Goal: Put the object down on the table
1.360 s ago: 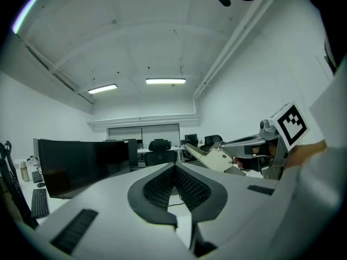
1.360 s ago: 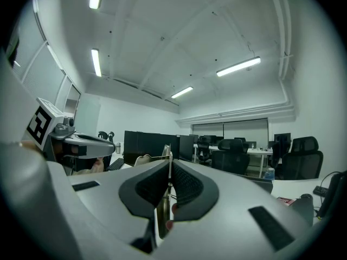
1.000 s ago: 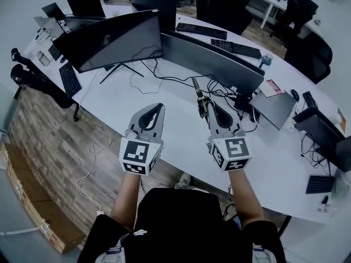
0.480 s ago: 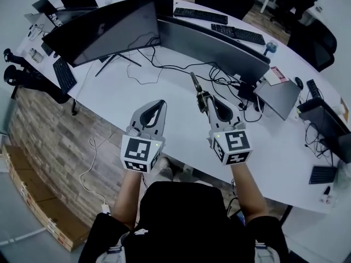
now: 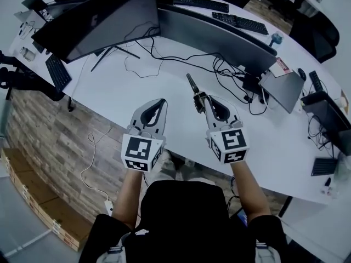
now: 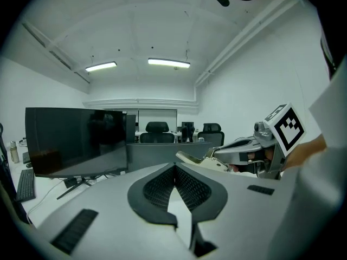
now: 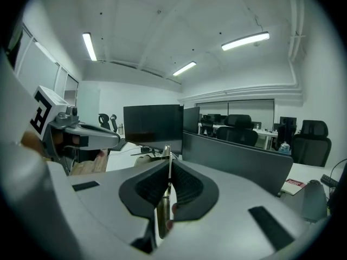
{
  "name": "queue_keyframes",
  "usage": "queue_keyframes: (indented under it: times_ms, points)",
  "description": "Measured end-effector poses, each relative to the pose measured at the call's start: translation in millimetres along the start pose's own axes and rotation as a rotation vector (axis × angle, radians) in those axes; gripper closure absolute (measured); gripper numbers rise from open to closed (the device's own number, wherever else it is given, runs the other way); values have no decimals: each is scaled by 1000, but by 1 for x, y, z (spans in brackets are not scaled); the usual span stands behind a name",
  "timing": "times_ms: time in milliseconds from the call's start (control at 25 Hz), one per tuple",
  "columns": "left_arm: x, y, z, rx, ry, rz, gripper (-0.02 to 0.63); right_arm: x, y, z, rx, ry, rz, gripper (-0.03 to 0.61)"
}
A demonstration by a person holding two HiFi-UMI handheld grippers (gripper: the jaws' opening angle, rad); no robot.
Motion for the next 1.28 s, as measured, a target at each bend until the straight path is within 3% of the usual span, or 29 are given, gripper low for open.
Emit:
queue_keyframes:
  times_ms: [640, 1280]
  points:
    - [-16, 32, -83, -160, -102, -52, 600, -30, 74, -99, -247, 11, 80, 552]
    - [-25, 56, -139, -256, -150, -74, 600, -28, 140, -158, -427, -105, 121, 552]
Point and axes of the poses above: the fingertips, and each gripper's own axes: y forward along the fingers, x to its right, z out of its top, the point moved 3 cm from there along -y, backward along the fingers, and after that the axes turned 12 degrees about -x, right-handed, at the moved point
